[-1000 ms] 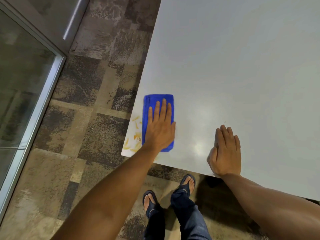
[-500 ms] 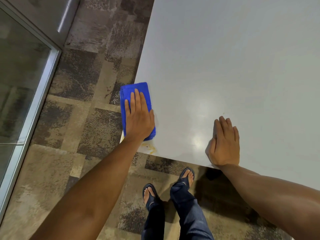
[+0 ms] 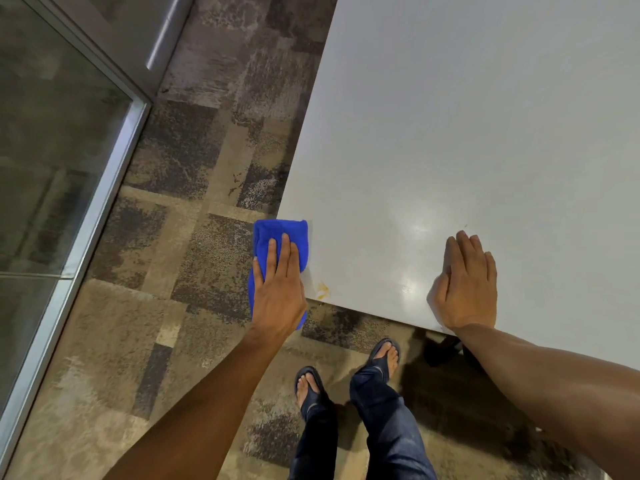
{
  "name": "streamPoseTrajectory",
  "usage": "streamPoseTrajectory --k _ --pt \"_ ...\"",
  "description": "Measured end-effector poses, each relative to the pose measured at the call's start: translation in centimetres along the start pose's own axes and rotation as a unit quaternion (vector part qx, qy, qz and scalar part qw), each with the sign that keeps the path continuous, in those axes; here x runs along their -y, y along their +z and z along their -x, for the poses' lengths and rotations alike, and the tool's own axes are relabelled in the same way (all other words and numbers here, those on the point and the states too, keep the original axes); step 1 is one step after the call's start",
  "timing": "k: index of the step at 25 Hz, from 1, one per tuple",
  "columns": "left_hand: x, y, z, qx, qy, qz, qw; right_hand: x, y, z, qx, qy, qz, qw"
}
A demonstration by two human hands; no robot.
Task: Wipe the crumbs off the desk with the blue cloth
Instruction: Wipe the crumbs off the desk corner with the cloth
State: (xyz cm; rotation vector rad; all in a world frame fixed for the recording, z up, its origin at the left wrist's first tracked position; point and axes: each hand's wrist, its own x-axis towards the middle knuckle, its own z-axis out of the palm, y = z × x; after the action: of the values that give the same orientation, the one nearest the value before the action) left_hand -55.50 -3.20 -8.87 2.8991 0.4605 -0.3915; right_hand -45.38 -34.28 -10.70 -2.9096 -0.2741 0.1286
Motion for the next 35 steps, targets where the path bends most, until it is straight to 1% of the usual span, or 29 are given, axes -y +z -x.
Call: streamPoseTrajectory --k 4,6,9,12,13,15,18,20,21,22,23,25,26,28,29,30,31,32,33,34,35 --pt "0.7 0.3 1.5 -0.005 0.041 -0.011 0.999 0.0 0.0 0.1 -0.004 -0.001 -0.007 1.000" --pt "0.6 0.5 2.0 0.008 0.072 -0.009 0.997 0.0 0.0 0.0 -0.006 0.000 -0.010 1.000" --pt "-1.3 1.0 4.1 0.031 0.117 0.015 0.993 0.1 0.0 0.1 -0.007 0.000 -0.010 1.000" --pt "-3.9 1.9 5.9 0.027 0.170 -0.017 0.985 0.2 -0.2 0.0 -0.008 -0.002 -0.011 1.000" --pt "-4.7 2.0 6.2 0.038 0.185 -0.008 0.982 0.2 -0.2 0.0 -0.008 -0.003 -0.009 1.000" --pt "-6.0 1.7 6.5 0.064 0.203 0.026 0.977 0.2 -0.1 0.1 -0.009 -0.004 -0.009 1.000" --pt "-7.7 0.7 6.6 0.091 0.201 0.110 0.969 0.1 0.0 0.1 -0.011 -0.003 -0.007 1.000" --pt "-8.5 -0.4 6.7 0.123 0.174 0.205 0.955 0.1 0.0 0.0 -0.012 -0.003 -0.009 1.000" --pt "-8.8 -1.2 6.7 0.149 0.139 0.272 0.941 0.1 0.0 0.0 -0.011 -0.002 -0.010 1.000" --pt "-9.0 -2.2 6.7 0.174 0.088 0.346 0.918 0.2 -0.1 0.0 -0.011 -0.001 -0.010 1.000" --pt "-9.0 -3.3 6.6 0.193 0.033 0.418 0.887 0.2 -0.1 0.0 -0.011 0.000 -0.009 1.000" --pt "-8.6 -5.5 6.7 0.203 -0.059 0.546 0.811 0.2 -0.1 0.0 -0.009 -0.001 -0.007 1.000" --pt "-7.9 -6.5 6.7 0.204 -0.090 0.607 0.762 0.1 -0.2 0.0 -0.007 -0.002 -0.007 1.000" --pt "-5.9 -8.3 6.2 0.199 -0.142 0.727 0.642 0.1 -0.3 0.0 -0.003 0.000 -0.005 1.000" --pt "-4.6 -9.1 5.6 0.190 -0.154 0.773 0.586 0.2 -0.3 0.0 -0.001 0.002 -0.005 1.000" --pt "-3.4 -9.9 4.9 0.176 -0.155 0.800 0.552 0.2 -0.3 0.0 0.000 0.002 -0.004 1.000" --pt "-2.5 -10.6 4.1 0.157 -0.154 0.813 0.539 0.2 -0.3 0.0 0.001 0.001 -0.002 1.000" --pt "-1.7 -11.2 3.0 0.130 -0.155 0.814 0.545 0.2 -0.3 0.0 0.002 0.000 0.001 1.000" --pt "-1.1 -11.6 1.9 0.094 -0.155 0.801 0.570 0.1 -0.3 0.0 0.004 0.000 0.003 1.000" --pt "-0.7 -12.0 0.9 0.053 -0.151 0.773 0.614 0.1 -0.3 0.0 0.006 0.001 0.004 1.000" --pt "-0.3 -12.2 -0.2 0.004 -0.144 0.721 0.677 0.1 -0.3 0.0 0.006 0.001 0.004 1.000"
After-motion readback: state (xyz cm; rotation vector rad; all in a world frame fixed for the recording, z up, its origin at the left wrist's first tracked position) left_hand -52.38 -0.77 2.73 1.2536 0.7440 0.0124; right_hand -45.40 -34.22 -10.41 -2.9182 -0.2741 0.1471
